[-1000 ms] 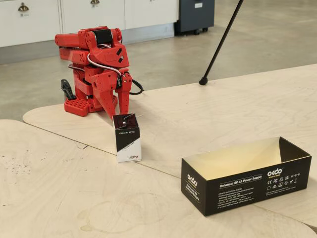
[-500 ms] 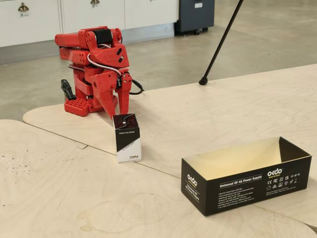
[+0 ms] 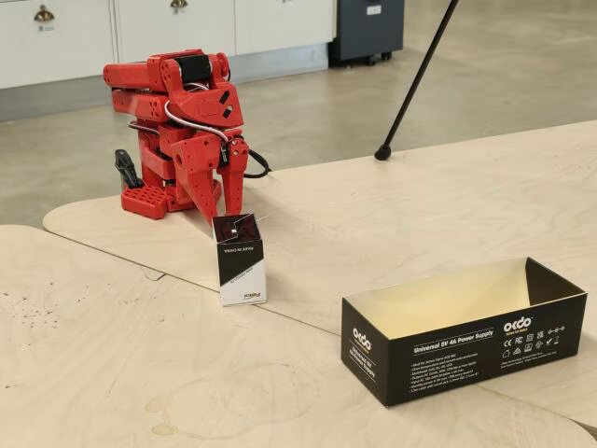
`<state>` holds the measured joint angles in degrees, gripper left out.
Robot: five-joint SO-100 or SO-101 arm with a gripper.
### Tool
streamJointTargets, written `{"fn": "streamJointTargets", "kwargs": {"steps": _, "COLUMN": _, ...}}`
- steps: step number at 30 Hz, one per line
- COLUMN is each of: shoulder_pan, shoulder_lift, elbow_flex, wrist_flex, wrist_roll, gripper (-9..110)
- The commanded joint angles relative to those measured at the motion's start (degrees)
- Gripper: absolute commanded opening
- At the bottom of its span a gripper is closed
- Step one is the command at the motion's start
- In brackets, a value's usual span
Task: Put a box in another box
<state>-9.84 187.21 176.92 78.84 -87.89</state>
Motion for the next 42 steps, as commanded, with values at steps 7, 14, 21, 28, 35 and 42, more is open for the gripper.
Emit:
{"fn": "streamJointTargets", "kwargs": {"steps": 7, "shoulder_pan": -0.09, "shoulder_lift": 0.18, "elbow_flex": -0.26, "wrist_flex": 1.58, "wrist_roll": -0.09, "gripper": -1}}
{"fn": "streamJointTargets", "kwargs": {"steps": 14, "shoulder_pan": -1.05, "shoulder_lift": 0.18, "elbow_flex": -0.26, "wrist_flex": 1.58, "wrist_roll": -0.35, "gripper": -1}}
{"fn": "streamJointTargets", "kwargs": {"steps": 21, "shoulder_pan": -3.43, "shoulder_lift": 0.26, "elbow_flex": -0.26, "wrist_flex": 1.67, "wrist_roll": -0.44, "gripper": -1}}
{"fn": "streamJointTargets", "kwargs": {"steps": 28, "shoulder_pan": -4.39, "shoulder_lift": 0.26, "elbow_flex": -0.26, "wrist_flex": 1.67, "wrist_roll": -0.44, "gripper": -1}}
{"fn": "streamJointTargets", "kwargs": {"steps": 35, "shoulder_pan": -4.39, "shoulder_lift": 0.26, "elbow_flex": -0.26, "wrist_flex": 1.67, "wrist_roll": -0.53, "gripper": 0}}
{"fn": "streamJointTargets", "kwargs": {"steps": 42, "shoulder_pan": -4.04, "shoulder_lift": 0.26, "elbow_flex": -0.26, "wrist_flex": 0.97, "wrist_roll": 0.79, "gripper": -1}}
